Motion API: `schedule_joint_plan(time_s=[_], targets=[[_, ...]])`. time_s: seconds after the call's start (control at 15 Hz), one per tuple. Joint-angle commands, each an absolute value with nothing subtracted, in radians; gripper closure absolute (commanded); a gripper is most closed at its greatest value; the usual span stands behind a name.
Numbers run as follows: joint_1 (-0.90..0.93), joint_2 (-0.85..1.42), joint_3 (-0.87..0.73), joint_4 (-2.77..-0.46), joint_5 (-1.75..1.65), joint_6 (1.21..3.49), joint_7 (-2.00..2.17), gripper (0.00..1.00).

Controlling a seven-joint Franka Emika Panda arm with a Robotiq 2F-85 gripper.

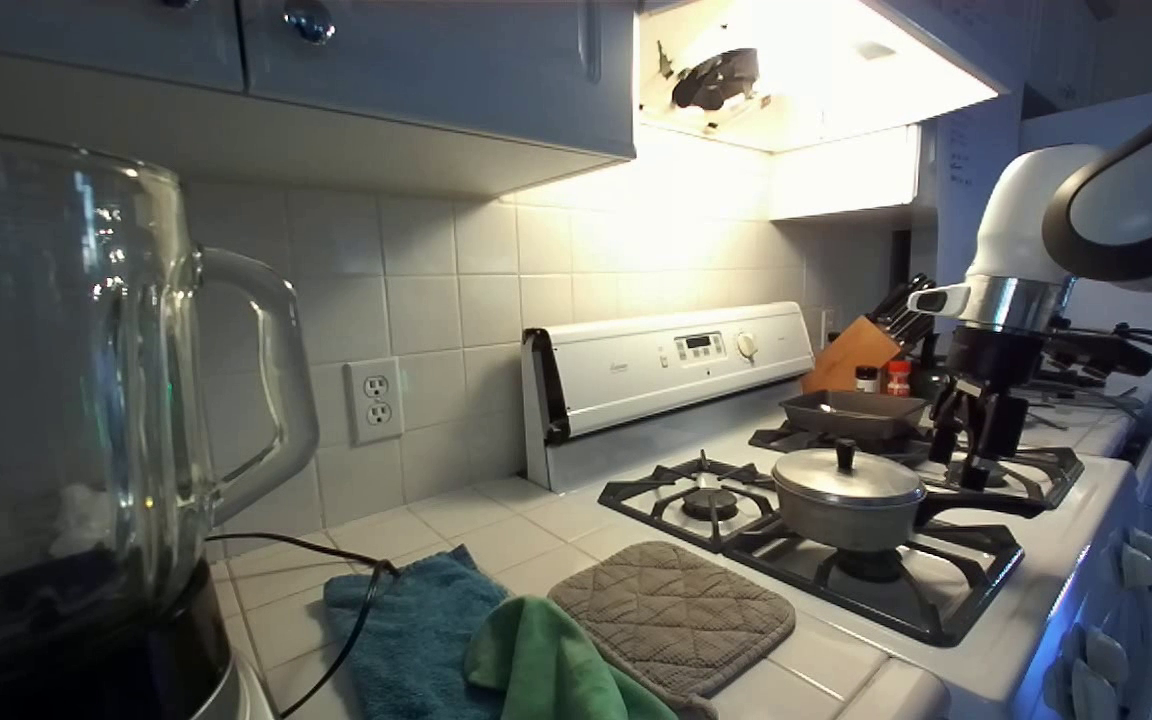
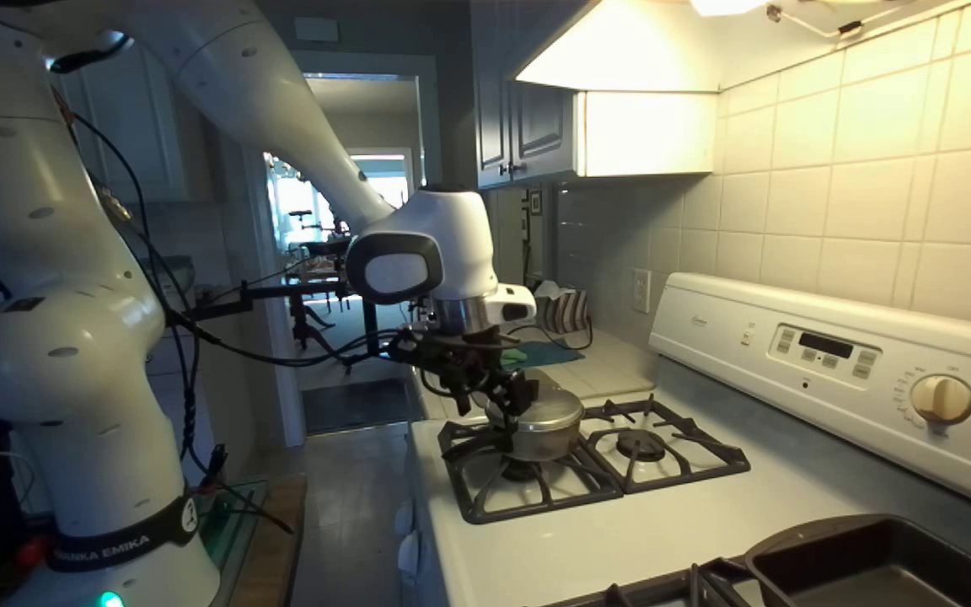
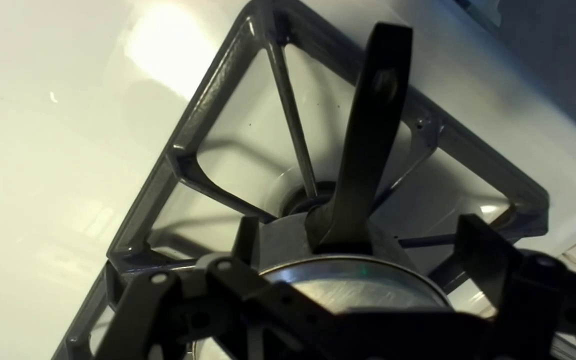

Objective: Pick up the pot from the stove and put it on the counter

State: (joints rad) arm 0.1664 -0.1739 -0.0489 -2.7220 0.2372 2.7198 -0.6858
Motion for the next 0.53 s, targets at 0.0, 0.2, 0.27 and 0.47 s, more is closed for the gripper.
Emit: schedule_joint_plan(time_s=[0.0, 0.2, 0.27, 0.47], targets=[[0.187, -0.175, -0.069, -2.728, 0.296, 2.713, -0.750, 0.00], [0.197, -0.172, -0.078, -2.725, 0.335, 2.712, -0.799, 0.00], [0.197, -0.169, -0.080, -2.723, 0.344, 2.711, -0.813, 0.00], [0.199, -0.151, -0.085, -2.712, 0.375, 2.708, -0.858, 0.00]])
